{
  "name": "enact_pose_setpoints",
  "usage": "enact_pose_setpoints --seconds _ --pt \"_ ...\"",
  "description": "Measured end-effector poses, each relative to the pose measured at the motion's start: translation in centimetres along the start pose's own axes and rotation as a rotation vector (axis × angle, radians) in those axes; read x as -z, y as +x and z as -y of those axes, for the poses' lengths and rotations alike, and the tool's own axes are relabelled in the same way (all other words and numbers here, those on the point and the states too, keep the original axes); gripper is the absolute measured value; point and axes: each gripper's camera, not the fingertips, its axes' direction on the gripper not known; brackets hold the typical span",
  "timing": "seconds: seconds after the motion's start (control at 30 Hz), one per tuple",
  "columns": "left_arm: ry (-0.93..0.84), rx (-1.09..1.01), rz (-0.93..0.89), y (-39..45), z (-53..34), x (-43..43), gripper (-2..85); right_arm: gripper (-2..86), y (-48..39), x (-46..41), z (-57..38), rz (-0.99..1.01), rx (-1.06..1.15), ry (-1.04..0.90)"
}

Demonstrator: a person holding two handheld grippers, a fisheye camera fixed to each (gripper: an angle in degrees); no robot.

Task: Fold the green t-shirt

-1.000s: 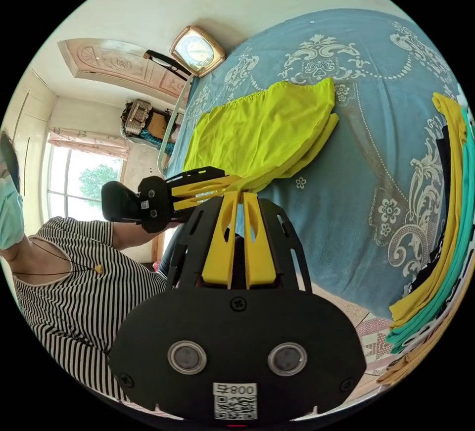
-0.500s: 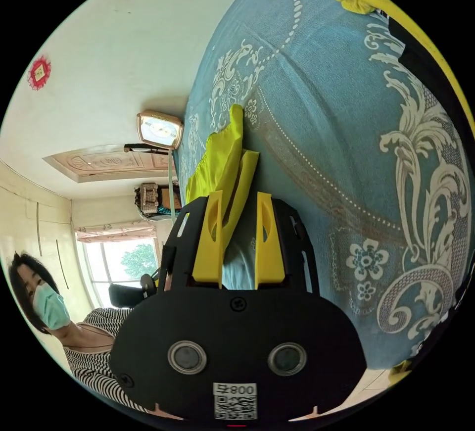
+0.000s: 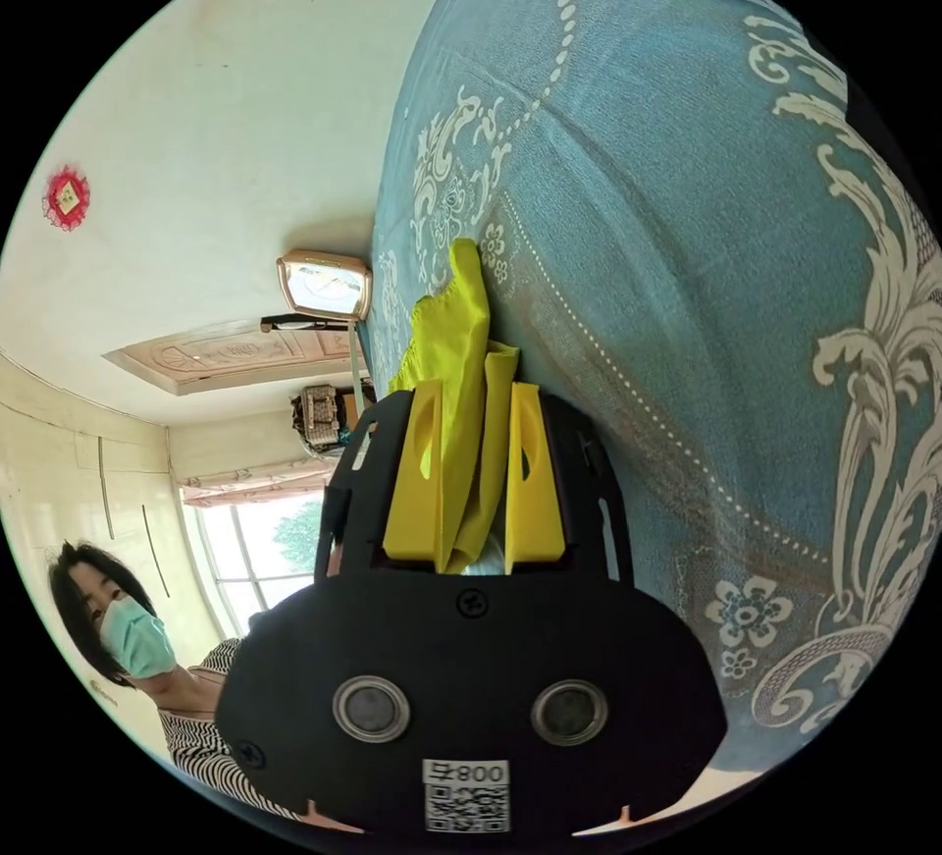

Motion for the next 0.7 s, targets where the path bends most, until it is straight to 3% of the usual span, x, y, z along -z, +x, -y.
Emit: enact_pose_setpoints --seconds 0.4,0.7 --pt "-0.012 -0.009 -0.024 -0.9 -1.0 0.5 1.7 1.6 -5.9 2.0 -0.7 -0.099 0.032 -0.008" --pt "-0.016 -0.038 -0.154 -0.2 -3.7 3.0 1.5 1.0 -10.1 8.8 -9.0 -0.19 0.053 0.029"
